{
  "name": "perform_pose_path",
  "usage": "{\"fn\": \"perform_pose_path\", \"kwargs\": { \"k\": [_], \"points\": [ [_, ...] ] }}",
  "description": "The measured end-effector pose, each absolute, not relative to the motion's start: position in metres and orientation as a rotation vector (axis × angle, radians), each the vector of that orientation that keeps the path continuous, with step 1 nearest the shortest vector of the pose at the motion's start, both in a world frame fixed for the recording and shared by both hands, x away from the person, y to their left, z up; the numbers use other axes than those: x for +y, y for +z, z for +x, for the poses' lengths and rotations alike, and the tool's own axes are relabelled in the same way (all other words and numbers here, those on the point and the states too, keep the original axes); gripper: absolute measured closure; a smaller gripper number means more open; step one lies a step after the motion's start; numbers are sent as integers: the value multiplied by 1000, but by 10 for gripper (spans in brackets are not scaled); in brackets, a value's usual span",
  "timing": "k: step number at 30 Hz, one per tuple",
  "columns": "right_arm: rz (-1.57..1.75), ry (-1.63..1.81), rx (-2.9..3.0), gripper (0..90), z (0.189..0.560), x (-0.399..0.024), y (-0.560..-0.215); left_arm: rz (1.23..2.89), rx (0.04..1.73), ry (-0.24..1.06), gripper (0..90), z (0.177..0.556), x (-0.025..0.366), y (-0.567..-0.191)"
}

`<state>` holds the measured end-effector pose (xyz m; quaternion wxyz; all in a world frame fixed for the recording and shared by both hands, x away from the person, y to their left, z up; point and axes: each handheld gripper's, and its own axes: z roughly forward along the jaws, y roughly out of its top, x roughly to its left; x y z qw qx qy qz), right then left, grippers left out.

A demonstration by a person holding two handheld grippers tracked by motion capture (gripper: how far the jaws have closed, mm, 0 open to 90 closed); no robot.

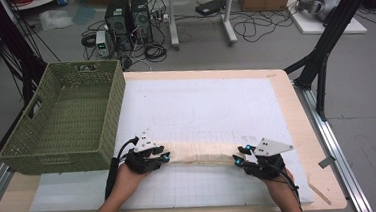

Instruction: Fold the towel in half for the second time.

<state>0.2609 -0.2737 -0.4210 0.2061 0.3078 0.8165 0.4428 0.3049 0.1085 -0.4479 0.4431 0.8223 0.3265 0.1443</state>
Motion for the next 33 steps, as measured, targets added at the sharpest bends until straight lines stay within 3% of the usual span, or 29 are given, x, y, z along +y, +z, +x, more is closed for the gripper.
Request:
{"fn": "perform_pose_path", "kwargs": {
  "k": [3,5,10,18,24,33],
  "points": [
    [901,1262,2217,503,262,-268,-414,2037,802,360,684,304,107,-446],
    [917,1290,2192,507,264,-260,-410,2040,787,365,727,304,106,-444],
    [871,1285,2233,680,278,-222,-405,2048,780,363,746,305,105,-445],
    [817,1224,2401,711,297,-167,-432,2047,786,358,734,305,105,-446],
    [858,1166,2435,717,295,-171,-447,2065,786,369,725,305,107,-448],
    [940,1171,2373,699,284,-211,-443,2071,806,378,715,305,109,-449]
  ]
}}
